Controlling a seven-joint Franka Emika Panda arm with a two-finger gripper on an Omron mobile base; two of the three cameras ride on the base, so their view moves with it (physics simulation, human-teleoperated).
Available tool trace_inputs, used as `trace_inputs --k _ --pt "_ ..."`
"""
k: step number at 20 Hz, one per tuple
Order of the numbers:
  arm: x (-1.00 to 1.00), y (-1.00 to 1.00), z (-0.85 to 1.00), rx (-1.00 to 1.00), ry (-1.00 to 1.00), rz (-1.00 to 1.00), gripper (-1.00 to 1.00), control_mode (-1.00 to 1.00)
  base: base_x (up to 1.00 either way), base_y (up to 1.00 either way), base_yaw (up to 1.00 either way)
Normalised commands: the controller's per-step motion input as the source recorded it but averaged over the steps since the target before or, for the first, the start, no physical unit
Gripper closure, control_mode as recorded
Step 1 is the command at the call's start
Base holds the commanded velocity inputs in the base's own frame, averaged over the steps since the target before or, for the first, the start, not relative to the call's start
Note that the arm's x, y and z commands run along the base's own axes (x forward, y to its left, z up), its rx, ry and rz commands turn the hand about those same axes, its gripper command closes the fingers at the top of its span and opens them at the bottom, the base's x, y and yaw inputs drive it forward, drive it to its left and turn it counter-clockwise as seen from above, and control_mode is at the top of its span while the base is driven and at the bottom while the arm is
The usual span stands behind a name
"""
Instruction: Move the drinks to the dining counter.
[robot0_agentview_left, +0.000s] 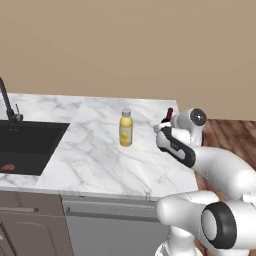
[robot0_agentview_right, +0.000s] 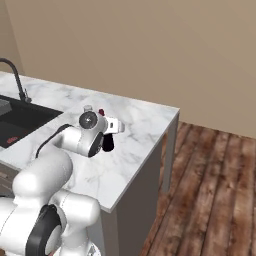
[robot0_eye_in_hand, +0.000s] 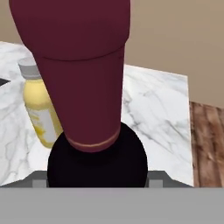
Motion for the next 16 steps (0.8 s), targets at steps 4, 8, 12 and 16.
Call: trace_inputs --k 4,8,12,16 --pt "0.26 -0.04 -0.06 0.0 0.03 0.0 1.0 -1.0 0.0 0.0 0.0" --pt "0.28 -0.01 -0.1 0.0 0.1 0.0 1.0 -1.0 0.0 0.0 0.0" --pt "0.28 0.0 -0.05 0.0 0.05 0.0 1.0 -1.0 0.0 0.0 0.0" --pt "0.18 0.0 -0.03 0.0 0.0 0.0 1.0 -1.0 0.0 0.0 0.0"
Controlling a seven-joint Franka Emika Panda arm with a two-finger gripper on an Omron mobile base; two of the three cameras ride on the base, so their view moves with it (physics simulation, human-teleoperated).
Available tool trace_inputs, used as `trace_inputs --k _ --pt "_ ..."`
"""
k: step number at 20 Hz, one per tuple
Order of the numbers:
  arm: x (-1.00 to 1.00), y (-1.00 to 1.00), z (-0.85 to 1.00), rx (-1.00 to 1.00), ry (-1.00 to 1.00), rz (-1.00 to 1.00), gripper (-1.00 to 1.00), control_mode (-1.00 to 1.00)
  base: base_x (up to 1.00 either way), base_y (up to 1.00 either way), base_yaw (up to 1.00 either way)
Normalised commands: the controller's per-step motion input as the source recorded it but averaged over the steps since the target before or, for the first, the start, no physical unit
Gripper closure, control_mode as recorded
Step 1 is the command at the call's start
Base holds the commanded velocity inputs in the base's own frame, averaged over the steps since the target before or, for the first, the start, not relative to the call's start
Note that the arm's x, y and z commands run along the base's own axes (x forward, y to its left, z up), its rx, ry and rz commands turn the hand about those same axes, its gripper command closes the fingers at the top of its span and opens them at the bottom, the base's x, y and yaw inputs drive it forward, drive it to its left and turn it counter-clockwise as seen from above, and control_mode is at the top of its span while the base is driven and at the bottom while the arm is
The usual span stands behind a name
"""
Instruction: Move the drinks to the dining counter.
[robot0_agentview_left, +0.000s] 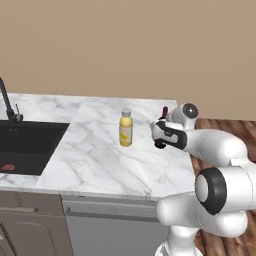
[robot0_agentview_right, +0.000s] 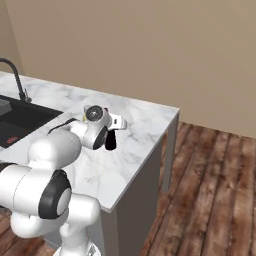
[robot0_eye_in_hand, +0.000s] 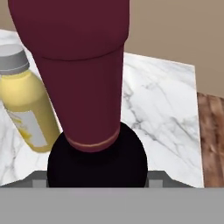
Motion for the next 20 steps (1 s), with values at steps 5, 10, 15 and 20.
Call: trace_inputs --k 5,10,15,20 --pt "0.05 -0.01 -0.13 0.0 0.0 0.0 1.0 -1.0 0.0 0.0 0.0" --pt "0.06 -0.01 -0.13 0.0 0.0 0.0 1.0 -1.0 0.0 0.0 0.0" --pt "0.05 -0.01 -0.14 0.0 0.0 0.0 1.0 -1.0 0.0 0.0 0.0" --pt "0.1 0.0 -0.15 0.01 0.0 0.0 1.0 -1.0 0.0 0.0 0.0"
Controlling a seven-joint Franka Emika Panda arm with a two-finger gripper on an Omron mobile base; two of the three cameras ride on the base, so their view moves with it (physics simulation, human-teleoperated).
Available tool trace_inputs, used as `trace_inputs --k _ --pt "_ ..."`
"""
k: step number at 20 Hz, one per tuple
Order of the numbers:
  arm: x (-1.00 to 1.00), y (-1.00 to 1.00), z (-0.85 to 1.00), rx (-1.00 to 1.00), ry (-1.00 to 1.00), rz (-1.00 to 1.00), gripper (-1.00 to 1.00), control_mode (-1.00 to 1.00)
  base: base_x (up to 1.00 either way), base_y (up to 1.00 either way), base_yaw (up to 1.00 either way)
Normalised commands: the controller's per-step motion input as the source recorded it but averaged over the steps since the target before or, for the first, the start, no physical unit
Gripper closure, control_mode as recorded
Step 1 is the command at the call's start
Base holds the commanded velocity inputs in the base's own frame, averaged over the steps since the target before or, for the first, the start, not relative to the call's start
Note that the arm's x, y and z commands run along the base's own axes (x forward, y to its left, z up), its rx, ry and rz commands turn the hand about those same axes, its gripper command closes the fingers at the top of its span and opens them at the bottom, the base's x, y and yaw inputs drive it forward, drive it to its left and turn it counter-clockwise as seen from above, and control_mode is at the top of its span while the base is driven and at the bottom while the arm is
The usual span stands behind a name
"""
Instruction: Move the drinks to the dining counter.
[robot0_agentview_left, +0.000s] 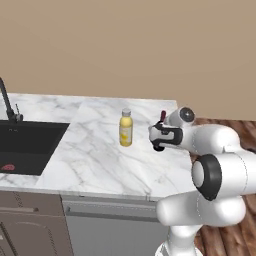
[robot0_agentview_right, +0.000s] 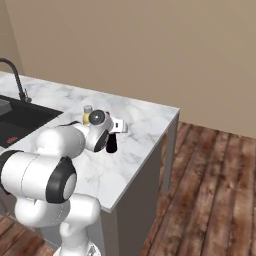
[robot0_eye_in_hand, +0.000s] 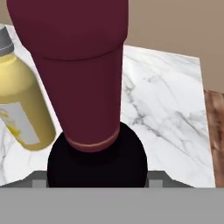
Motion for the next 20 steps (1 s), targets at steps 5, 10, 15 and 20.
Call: trace_inputs --k 5,10,15,20 --pt "0.06 -0.03 -0.15 0.02 -0.01 0.0 1.0 -1.0 0.0 0.0 0.0" --pt "0.08 0.0 -0.19 0.01 -0.01 0.0 1.0 -1.0 0.0 0.0 0.0" --pt "0.05 -0.01 -0.22 0.02 0.0 0.0 1.0 -1.0 0.0 0.0 0.0" --pt "0.05 -0.01 -0.23 0.01 0.0 0.0 1.0 -1.0 0.0 0.0 0.0"
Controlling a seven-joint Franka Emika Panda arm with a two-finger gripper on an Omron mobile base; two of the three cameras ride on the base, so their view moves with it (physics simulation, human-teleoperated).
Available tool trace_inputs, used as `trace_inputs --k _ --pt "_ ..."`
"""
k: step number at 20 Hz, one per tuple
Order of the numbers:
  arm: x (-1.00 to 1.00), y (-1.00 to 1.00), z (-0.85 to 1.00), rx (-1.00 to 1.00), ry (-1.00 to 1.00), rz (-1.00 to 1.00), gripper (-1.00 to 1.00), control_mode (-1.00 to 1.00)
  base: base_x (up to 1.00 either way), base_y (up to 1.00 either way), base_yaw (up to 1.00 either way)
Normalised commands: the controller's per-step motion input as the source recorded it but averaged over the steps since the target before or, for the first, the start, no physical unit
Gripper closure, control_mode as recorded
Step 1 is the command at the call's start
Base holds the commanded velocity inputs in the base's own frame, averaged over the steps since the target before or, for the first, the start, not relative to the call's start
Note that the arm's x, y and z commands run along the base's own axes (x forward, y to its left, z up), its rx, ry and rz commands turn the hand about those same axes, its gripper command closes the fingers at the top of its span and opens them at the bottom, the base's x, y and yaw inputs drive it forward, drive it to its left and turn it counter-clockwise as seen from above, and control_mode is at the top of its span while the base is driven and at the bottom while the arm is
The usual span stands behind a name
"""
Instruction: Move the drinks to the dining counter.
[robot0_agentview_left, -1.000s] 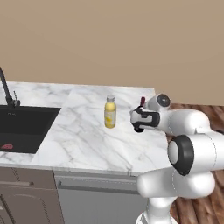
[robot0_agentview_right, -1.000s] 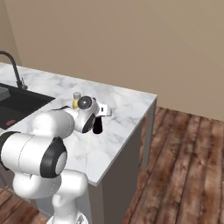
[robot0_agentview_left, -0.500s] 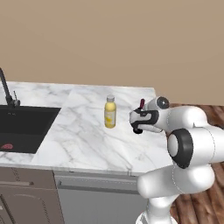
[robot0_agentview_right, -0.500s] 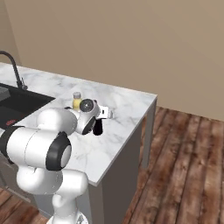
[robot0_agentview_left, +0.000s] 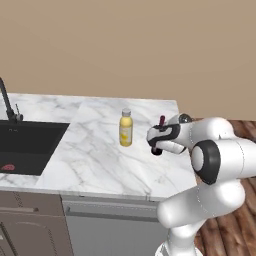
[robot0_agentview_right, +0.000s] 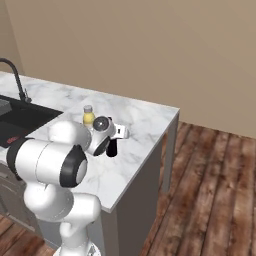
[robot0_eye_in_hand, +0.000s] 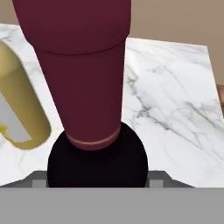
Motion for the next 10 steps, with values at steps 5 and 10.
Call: trace_inputs --k 5,10 --pt "0.08 0.0 -0.25 0.0 0.0 0.0 1.0 -1.0 0.0 0.0 0.0" --pt "0.09 0.0 -0.27 0.0 0.0 0.0 1.0 -1.0 0.0 0.0 0.0"
